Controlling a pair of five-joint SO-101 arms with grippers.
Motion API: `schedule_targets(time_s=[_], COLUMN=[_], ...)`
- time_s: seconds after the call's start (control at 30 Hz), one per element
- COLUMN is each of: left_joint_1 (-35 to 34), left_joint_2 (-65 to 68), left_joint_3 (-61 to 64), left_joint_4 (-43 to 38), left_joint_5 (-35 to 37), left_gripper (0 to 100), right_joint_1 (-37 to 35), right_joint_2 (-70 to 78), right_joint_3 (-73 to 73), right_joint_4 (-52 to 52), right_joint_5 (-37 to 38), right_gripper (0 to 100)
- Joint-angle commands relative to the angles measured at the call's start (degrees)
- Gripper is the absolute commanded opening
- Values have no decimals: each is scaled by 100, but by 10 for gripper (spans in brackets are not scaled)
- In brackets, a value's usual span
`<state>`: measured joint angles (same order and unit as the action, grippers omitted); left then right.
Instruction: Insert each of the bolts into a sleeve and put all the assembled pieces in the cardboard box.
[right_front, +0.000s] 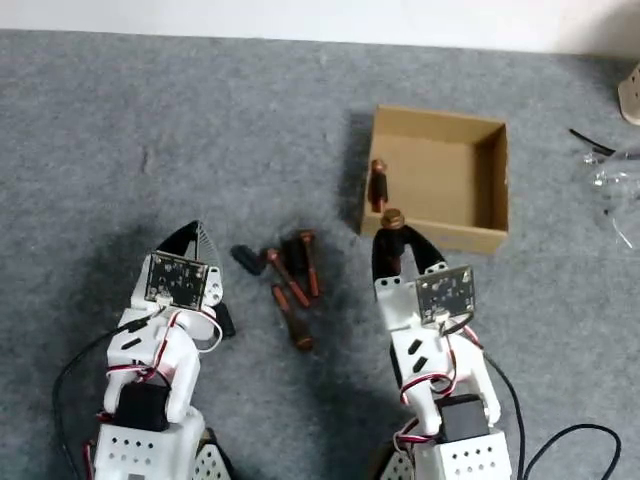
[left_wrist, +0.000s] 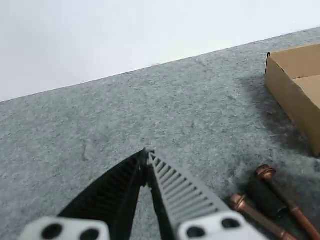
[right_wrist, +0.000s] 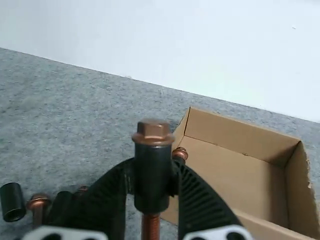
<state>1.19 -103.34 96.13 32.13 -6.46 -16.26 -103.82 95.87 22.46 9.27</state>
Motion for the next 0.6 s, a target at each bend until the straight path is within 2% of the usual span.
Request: schedule_targets(time_s=[0.0,0.2,0.3,0.57], left_joint_1=[66,66,66,66], left_joint_2=[-66,-75,-75,-66], left_joint_3=[101,101,101,101], left_joint_4=[-26,-26,-26,-26], left_joint_5=[-35,-35,-35,-44], left_gripper=[7,7,7,7], right_joint_1=[84,127,145,171], right_joint_2=[-75,-4,541,4277], right_joint_3=[664,198,-233,-3073], right_joint_4=[-40,-31,-22,-57], right_joint_5=[18,299,316,290], right_gripper=[6,6,6,6])
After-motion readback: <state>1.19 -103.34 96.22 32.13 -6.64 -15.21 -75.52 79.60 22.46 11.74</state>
